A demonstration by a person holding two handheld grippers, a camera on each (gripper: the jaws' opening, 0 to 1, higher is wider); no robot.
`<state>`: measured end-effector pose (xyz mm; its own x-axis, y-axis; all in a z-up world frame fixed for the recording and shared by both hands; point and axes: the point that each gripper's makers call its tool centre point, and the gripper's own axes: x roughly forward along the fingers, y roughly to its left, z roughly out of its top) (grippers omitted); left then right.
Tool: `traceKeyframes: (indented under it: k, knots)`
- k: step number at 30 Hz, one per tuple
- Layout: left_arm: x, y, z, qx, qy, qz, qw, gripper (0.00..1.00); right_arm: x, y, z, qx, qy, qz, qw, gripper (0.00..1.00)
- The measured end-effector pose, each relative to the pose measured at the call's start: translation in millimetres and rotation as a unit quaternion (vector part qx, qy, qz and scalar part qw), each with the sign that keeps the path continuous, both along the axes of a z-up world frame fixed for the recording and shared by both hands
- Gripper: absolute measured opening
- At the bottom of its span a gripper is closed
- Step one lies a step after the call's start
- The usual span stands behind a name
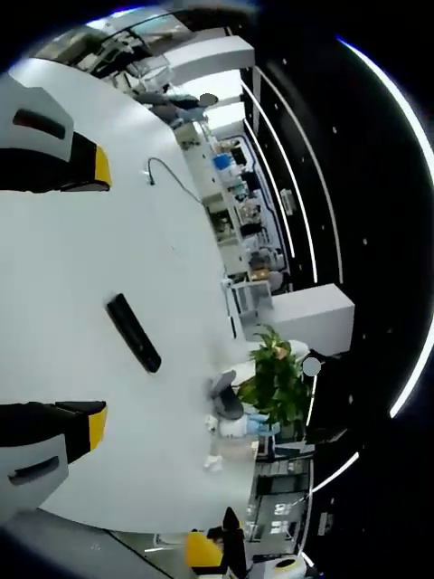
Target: Press the specified remote control buttons in sequence, fully releasing each button before pressing the next.
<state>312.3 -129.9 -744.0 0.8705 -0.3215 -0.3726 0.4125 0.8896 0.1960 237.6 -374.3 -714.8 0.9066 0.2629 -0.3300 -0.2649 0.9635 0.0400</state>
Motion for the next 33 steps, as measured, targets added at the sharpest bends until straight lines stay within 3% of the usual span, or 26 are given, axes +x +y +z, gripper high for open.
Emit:
traceKeyframes:
  k: [12,17,19,24,33]
  knots:
    - [-49.8,39.0,14.5,-0.002,-0.012,0.075,0.9971,1.0,0.7,-2.9,0.2,0.011,0.001,-0.006,0.9999,0.99]
    - [-66.3,64.7,9.6,0.033,-0.021,0.106,0.9936,1.0,0.5,-1.2,-1.2,0.009,0.004,-0.003,0.9999,0.98]
    - [-66.9,68.3,13.0,0.036,-0.02,0.113,0.9928,1.0,0.6,-0.3,-1.5,0.007,0.004,-0.002,1.0,0.99]
    - [-73.7,75.1,39.0,0.016,-0.058,0.126,0.9902,1.0,0.2,1.2,-3.4,-0.001,0.008,0.003,1.0,0.98]
    - [-79.1,90.1,28.4,0.002,-0.059,0.152,0.9865,1.0,-0.1,4.1,-9.3,-0.019,0.02,0.007,0.9996,0.98]
